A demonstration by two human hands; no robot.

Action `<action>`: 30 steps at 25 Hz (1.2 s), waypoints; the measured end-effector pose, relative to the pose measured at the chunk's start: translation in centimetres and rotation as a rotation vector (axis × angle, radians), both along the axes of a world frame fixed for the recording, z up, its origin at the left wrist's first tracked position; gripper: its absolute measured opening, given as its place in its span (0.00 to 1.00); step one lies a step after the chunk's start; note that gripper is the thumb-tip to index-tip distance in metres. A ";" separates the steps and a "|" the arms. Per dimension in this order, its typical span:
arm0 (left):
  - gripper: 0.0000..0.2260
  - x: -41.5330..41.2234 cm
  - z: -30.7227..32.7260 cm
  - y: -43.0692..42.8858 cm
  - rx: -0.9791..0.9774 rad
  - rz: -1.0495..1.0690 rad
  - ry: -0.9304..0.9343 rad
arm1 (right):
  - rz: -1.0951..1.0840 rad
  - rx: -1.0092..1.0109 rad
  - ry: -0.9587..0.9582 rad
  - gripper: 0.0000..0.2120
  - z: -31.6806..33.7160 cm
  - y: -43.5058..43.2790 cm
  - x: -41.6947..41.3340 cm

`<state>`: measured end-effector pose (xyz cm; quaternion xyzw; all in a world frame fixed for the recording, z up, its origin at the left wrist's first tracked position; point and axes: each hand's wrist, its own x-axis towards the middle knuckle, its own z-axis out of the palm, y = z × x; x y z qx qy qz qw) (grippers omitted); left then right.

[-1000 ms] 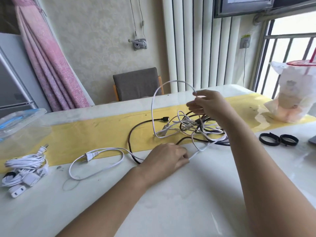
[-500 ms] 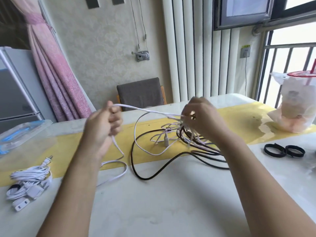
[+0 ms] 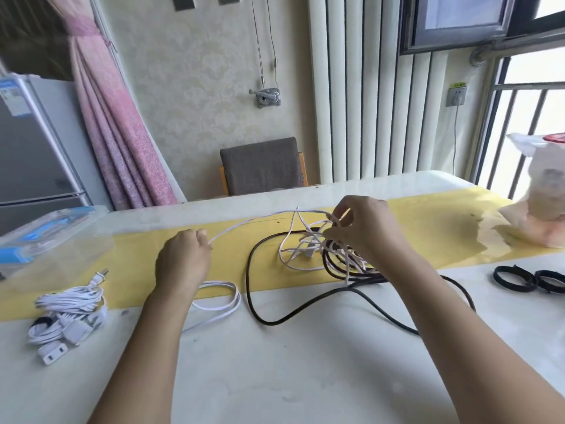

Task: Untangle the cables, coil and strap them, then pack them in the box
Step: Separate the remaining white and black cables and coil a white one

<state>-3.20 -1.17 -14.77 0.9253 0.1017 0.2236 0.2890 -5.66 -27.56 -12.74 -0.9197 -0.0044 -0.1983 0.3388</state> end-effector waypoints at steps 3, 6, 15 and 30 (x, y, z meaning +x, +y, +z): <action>0.15 -0.7 0.2 -2.4 -0.205 -0.285 -0.123 | 0.139 0.056 0.021 0.13 -0.5 1.1 0.0; 0.18 -1.8 0.3 -4.5 0.069 -0.370 -0.276 | 0.310 0.040 -0.010 0.17 -0.7 1.7 -0.2; 0.14 -3.4 -0.1 -7.7 0.167 -0.504 -0.320 | 0.462 0.121 -0.112 0.16 -0.4 2.5 -0.8; 0.12 -3.4 -0.6 -7.8 -0.727 -0.991 0.603 | 0.218 0.846 0.394 0.19 0.5 0.1 0.1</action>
